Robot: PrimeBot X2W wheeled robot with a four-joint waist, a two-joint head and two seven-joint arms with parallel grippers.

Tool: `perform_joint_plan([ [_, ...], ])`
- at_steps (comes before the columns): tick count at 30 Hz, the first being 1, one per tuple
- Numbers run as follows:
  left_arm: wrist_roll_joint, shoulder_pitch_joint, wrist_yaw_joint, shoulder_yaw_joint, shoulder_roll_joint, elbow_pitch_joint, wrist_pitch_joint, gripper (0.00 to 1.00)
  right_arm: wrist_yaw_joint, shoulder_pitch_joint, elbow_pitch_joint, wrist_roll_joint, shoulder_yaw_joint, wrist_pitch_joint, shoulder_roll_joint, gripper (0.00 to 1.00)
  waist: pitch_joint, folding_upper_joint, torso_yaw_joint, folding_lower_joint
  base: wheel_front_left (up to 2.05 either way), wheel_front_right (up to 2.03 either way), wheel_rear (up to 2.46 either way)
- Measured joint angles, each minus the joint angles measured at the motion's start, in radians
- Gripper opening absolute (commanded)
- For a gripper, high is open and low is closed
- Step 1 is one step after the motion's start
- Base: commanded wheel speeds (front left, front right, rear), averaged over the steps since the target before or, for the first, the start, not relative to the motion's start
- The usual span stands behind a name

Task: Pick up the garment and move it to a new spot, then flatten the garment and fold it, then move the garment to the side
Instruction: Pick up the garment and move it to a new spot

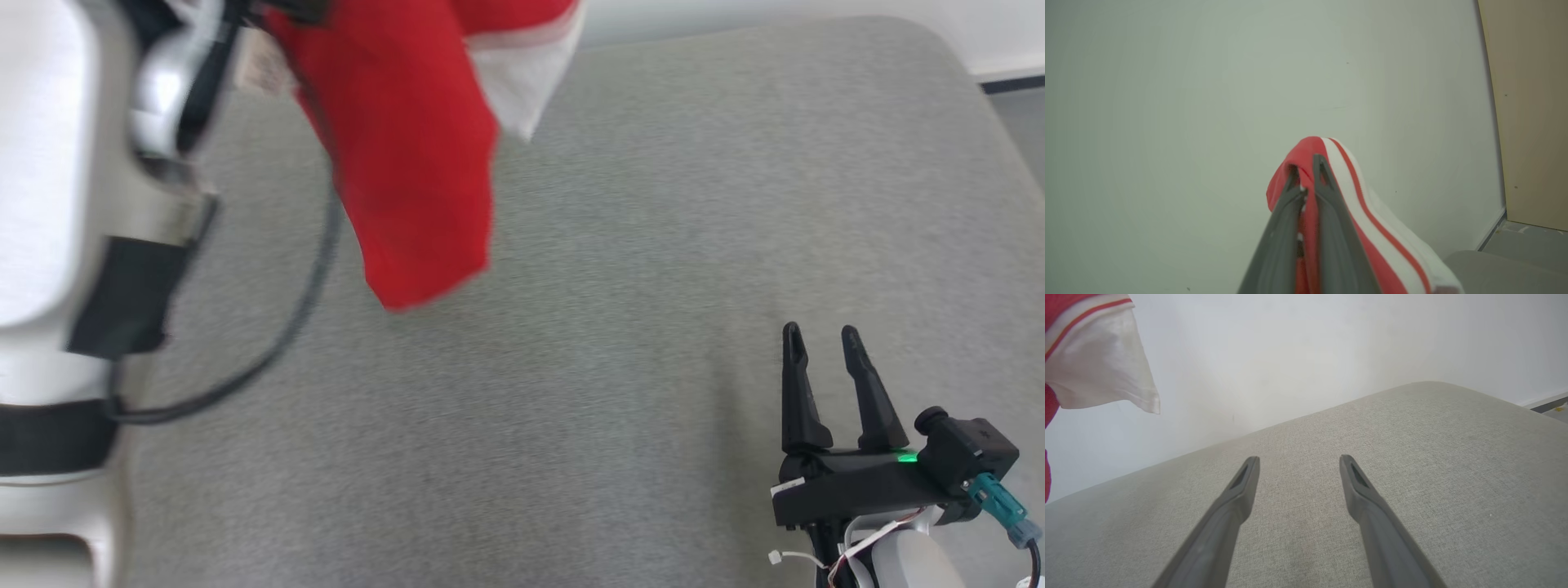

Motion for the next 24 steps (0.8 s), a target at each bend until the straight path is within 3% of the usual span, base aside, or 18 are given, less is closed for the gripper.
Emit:
perform_joint_plan([
  [8,-0.048,0.022,0.008,-0.09,-0.158,0.001,-0.016,0.0,0.0,0.022,0.012,0.023,-0.007,0.0,0.0,1.0,-0.016,0.0,-0.107,0.0,0.0,0.0,0.0],
  [12,-0.077,0.057,0.024,-0.112,-0.197,0.025,-0.058,0.0,0.0,0.027,0.012,0.008,-0.026,0.0,0.0,1.0,-0.026,0.0,-0.152,0.0,0.0,0.0,0.0],
  [19,-0.105,0.193,0.079,-0.109,-0.203,0.058,-0.13,0.0,0.0,0.043,0.003,-0.022,-0.049,0.0,0.0,1.0,-0.045,0.0,-0.174,-0.0001,0.0,0.0,0.0],
  [24,-0.122,0.379,0.118,-0.078,-0.149,0.069,-0.181,0.0,0.0,0.043,-0.004,-0.042,-0.059,0.0,0.0,1.0,-0.038,0.0,-0.139,0.0001,0.0,0.0,0.0],
])
